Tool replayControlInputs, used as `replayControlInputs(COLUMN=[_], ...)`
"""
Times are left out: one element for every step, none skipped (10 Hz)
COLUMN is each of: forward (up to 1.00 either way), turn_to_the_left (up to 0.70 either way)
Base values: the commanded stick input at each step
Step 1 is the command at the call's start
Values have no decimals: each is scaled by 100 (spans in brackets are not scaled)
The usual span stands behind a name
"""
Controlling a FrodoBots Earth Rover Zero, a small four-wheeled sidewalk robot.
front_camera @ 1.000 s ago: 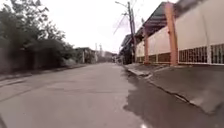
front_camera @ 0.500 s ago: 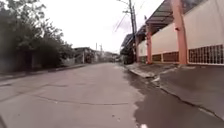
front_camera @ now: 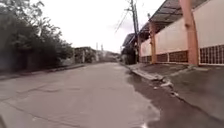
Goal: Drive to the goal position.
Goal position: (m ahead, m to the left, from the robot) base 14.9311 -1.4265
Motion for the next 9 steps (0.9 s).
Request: replayControlInputs(forward=[100, 100, 100, 100, 100, 100, 100, 100, 100], turn_to_the_left=[0, 0, 0, 0, 0, 0, 0, 0, 0])
